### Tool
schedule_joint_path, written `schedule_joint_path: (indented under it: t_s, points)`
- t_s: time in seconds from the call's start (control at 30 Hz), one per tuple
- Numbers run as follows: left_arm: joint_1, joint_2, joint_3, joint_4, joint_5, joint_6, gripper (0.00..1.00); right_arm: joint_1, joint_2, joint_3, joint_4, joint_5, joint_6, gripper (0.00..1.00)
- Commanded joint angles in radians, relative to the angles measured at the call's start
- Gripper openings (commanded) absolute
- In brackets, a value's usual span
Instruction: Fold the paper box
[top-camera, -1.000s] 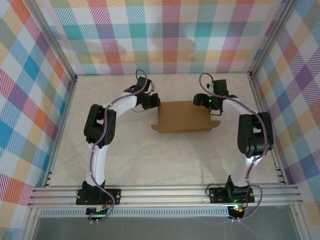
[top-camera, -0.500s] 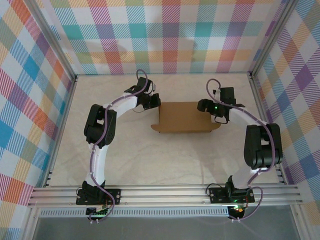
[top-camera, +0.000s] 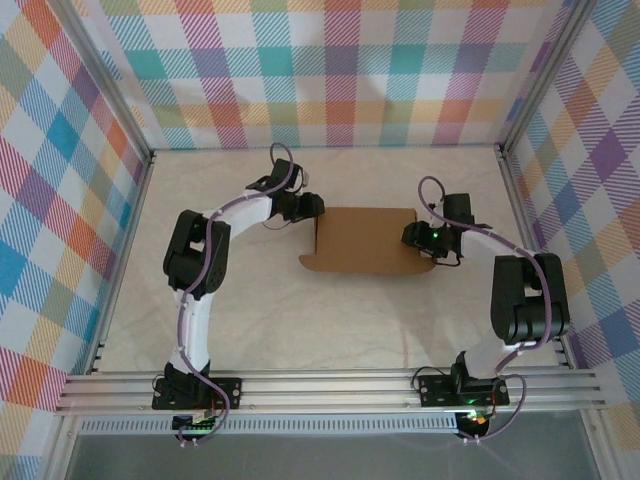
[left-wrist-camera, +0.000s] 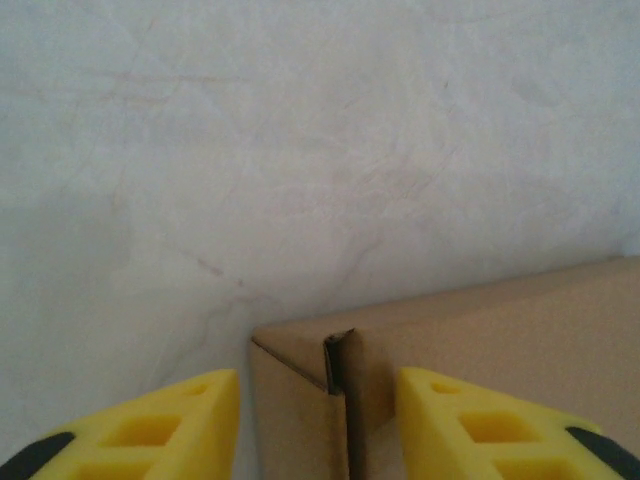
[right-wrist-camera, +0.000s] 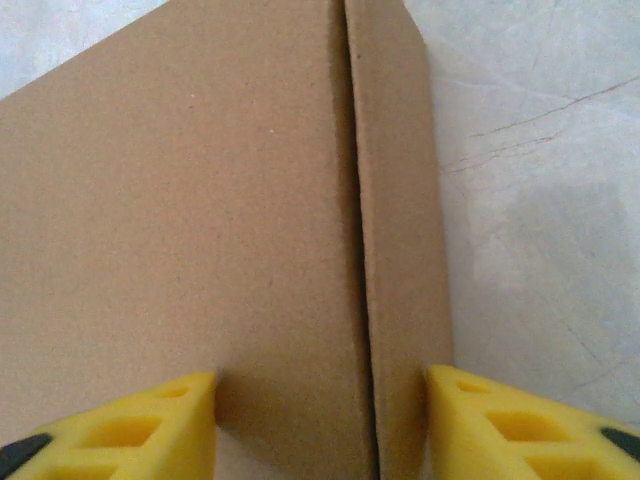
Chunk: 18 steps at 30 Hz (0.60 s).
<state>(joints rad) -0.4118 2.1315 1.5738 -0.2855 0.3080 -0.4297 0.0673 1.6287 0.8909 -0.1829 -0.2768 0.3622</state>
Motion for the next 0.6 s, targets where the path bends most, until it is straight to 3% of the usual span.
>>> schedule_joint_path:
  t_s: [0.0,0.07,0.13,0.27,0.33,0.4,0.57]
  points:
    - [-0.017,-0.078,-0.085,-0.049,0.018,0.001,0.59,0.005,0.052,-0.023,-0.023,0.008,0.037,0.47]
    - [-0.021,-0.111,-0.149,-0.024,0.042,-0.016,0.73,0.004,0.052,-0.024,-0.013,0.001,0.046,0.46]
    - [-0.027,-0.140,-0.226,0.017,0.080,-0.042,0.74,0.005,0.056,-0.025,-0.004,-0.003,0.053,0.44]
    - [-0.028,-0.181,-0.360,0.115,0.124,-0.084,0.63,0.004,0.073,-0.021,0.008,-0.021,0.065,0.40]
    - [-0.028,-0.178,-0.397,0.138,0.146,-0.096,0.51,0.005,0.082,-0.015,0.012,-0.036,0.068,0.40]
    - [-0.028,-0.173,-0.416,0.152,0.158,-0.106,0.49,0.004,0.092,-0.009,0.015,-0.043,0.073,0.40]
    - [-0.028,-0.221,-0.400,0.149,0.165,-0.112,0.77,0.005,0.091,-0.001,0.015,-0.047,0.081,0.41]
